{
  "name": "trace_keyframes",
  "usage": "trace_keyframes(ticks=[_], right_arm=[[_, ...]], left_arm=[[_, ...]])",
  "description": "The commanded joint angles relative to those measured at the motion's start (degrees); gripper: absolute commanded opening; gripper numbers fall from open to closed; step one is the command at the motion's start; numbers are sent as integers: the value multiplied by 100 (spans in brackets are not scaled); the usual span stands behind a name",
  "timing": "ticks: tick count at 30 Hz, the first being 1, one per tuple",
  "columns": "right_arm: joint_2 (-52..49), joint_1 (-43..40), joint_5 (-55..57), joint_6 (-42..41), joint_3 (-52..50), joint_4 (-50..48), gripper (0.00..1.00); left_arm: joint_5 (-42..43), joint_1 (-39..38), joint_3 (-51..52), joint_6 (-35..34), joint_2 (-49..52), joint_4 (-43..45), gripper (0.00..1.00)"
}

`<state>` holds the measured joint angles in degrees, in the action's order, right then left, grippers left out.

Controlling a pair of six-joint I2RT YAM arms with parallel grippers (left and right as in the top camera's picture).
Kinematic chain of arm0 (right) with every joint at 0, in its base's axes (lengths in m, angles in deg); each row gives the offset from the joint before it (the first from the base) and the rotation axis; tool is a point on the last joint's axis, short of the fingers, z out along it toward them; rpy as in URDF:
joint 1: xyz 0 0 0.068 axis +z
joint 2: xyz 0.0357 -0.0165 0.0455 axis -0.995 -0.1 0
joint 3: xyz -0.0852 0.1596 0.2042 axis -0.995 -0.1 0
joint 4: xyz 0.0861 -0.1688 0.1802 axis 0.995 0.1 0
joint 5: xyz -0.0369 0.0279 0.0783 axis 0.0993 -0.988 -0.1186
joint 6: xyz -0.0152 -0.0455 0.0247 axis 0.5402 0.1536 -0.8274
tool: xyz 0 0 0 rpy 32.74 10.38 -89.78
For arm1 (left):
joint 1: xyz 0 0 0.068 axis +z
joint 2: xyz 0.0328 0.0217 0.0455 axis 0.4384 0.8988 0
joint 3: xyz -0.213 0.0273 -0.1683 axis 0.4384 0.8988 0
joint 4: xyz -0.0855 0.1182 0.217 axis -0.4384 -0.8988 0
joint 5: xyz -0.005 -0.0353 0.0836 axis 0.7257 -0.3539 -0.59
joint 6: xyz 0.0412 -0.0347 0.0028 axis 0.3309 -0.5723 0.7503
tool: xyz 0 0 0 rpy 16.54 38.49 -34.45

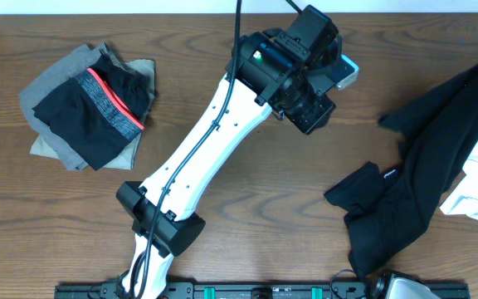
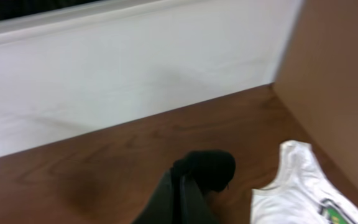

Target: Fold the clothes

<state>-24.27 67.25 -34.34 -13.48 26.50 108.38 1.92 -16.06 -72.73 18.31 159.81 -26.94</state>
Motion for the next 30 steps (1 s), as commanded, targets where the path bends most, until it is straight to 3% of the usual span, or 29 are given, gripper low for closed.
trace_keyframes(ticks=[1, 13, 23, 30], right_arm=[[280, 48, 809, -240, 83, -39, 1], [396, 11, 2673, -999, 83, 1147, 1], [229, -22, 2352, -1036, 83, 1521, 1], [186, -22, 2129, -1036, 83, 1580, 1]], left_arm=[[933, -50, -4, 391, 105, -52, 39], [1488, -1054, 7, 1235, 671, -219, 42], [1797, -1377, 7, 1467, 940, -216, 48], [1676, -1261, 7, 1115, 1292, -243, 52]])
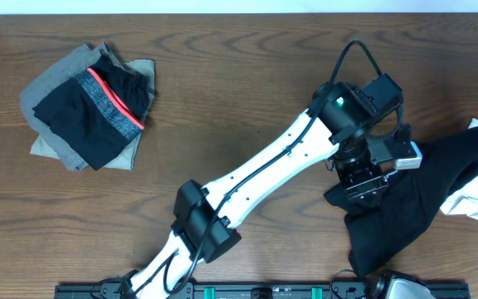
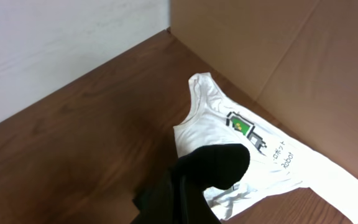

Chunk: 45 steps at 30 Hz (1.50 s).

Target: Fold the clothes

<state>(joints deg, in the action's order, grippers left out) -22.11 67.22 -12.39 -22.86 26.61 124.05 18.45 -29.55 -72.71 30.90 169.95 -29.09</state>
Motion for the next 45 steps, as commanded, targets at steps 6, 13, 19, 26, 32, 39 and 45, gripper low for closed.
trace_keyframes(ticks=[6, 13, 19, 26, 32, 39, 45], right_arm=[[-144, -20, -216, -96, 72, 17, 1], [-247, -20, -389, -94, 72, -28, 1], [-291, -20, -800, -59, 72, -238, 1], [-289, -20, -883, -31, 72, -284, 1], [-289, -20, -925, 13, 72, -280, 1], [-289, -20, -922, 11, 72, -282, 1], [-291, -20, -925, 9, 72, -302, 1]], left_arm=[[782, 98, 9, -219, 949, -249, 54], [1545, 289, 9, 149, 1102, -450, 84], [433, -63, 9, 470, 1102, -407, 84], [-1624, -258, 9, 317, 1102, 208, 71], [-1727, -149, 33, 50, 1147, 793, 25], [-1978, -138, 42, -57, 1556, 828, 6], [-2181, -136, 42, -52, 2105, 796, 6]])
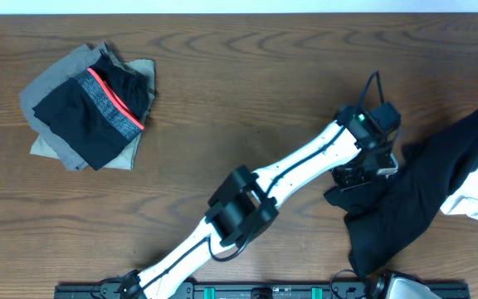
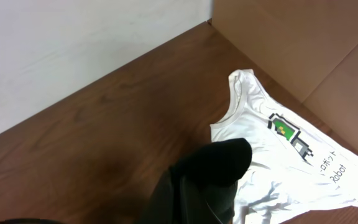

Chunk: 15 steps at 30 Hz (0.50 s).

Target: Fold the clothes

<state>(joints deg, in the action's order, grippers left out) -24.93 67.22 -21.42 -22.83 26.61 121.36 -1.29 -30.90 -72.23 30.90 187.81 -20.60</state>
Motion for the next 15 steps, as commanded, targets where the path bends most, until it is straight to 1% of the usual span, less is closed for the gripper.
trace_keyframes(ticks=[1, 5, 11, 13, 15], right_arm=[[-9, -20, -22, 7, 72, -35, 1], [-7, -20, -44, 4, 72, -37, 1], [-7, -20, -61, 7, 72, -13, 1], [-7, -20, -61, 7, 72, 20, 1], [-7, -20, -61, 7, 72, 48, 1]], left_arm=[[-273, -2, -7, -52, 356, -59, 6], [-704, 0, -7, -55, 505, -33, 6], [-949, 131, -2, -109, 719, -42, 6], [-1399, 267, -2, -348, 719, -13, 6], [-1832, 470, -2, -446, 719, -13, 6]])
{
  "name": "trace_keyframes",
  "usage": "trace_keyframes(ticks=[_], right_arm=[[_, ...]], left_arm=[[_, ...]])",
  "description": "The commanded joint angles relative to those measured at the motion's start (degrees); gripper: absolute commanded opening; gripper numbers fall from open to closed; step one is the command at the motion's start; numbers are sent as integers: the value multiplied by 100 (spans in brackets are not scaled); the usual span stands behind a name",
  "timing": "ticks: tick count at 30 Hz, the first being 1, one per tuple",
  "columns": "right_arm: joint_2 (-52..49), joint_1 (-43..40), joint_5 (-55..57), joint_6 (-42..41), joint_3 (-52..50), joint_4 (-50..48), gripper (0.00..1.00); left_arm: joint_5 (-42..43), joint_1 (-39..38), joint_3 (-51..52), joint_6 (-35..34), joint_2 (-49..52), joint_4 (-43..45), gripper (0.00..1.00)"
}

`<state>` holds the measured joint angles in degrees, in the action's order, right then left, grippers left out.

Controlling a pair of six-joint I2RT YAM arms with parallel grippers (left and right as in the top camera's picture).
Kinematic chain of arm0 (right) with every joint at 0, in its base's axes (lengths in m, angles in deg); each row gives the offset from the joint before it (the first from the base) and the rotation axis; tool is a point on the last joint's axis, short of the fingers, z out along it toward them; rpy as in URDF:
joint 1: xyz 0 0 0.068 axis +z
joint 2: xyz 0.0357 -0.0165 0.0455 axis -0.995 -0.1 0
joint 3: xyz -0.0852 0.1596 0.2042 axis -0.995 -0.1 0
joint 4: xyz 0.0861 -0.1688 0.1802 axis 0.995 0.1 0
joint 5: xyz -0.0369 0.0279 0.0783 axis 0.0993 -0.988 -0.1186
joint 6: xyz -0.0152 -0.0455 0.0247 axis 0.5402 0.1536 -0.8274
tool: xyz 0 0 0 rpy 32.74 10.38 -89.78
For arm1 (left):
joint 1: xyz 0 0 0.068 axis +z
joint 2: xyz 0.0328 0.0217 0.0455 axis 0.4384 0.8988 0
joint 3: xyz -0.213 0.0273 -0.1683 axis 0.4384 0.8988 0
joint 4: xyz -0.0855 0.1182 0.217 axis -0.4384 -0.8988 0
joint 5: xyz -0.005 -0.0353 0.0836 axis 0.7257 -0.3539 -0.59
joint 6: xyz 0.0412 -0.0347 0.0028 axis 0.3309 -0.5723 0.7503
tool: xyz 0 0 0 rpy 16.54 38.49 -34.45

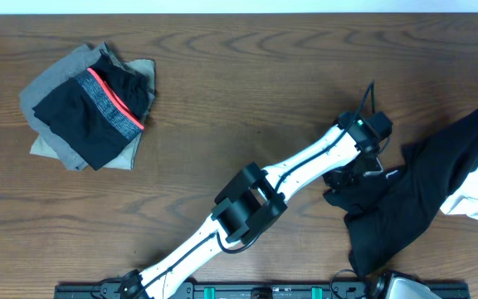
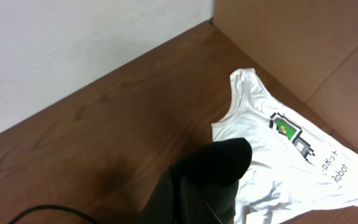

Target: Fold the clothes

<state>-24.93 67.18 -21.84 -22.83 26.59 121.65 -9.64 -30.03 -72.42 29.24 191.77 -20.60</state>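
Note:
A black garment (image 1: 413, 191) lies crumpled at the table's right side, and one end of it rises toward the right edge. My right gripper (image 2: 182, 193) is shut on that raised end, with a black fold (image 2: 213, 162) bulging over its fingers; it is out of the overhead view. My left gripper (image 1: 348, 176) reaches across the table and sits at the garment's left corner. Whether its jaws are open or shut does not show. A white tank top (image 2: 284, 162) with a printed robot lies under the raised cloth.
A stack of folded clothes (image 1: 85, 104), grey with a black and red piece on top, sits at the back left. A cardboard wall (image 2: 303, 43) and a white wall (image 2: 73, 50) border the table's far right corner. A thin black cable (image 2: 42, 210) crosses the right wrist view's bottom left.
My left gripper has shifted slightly left at the garment's left corner. A black cable now shows in the right wrist view. The right gripper holds the cloth much as before.
My left gripper was over the back middle of the table while the right held the black garment near the white wall. Then the left was at the garment's left edge and the right had turned over the white tank top. Both have stayed there since.

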Motion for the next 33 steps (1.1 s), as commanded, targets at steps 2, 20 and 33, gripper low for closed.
trace_keyframes(ticks=[2, 20, 33], right_arm=[[-7, -13, -20, 7, 74, 17, 1], [-240, -11, -321, 7, 72, 31, 1], [-404, -11, -350, 7, 74, -2, 1]], left_arm=[[-1145, 632, 17, -302, 321, -22, 6], [1692, 1027, -24, -352, -769, -776, 28], [501, -592, 2, -94, -680, -566, 35]])
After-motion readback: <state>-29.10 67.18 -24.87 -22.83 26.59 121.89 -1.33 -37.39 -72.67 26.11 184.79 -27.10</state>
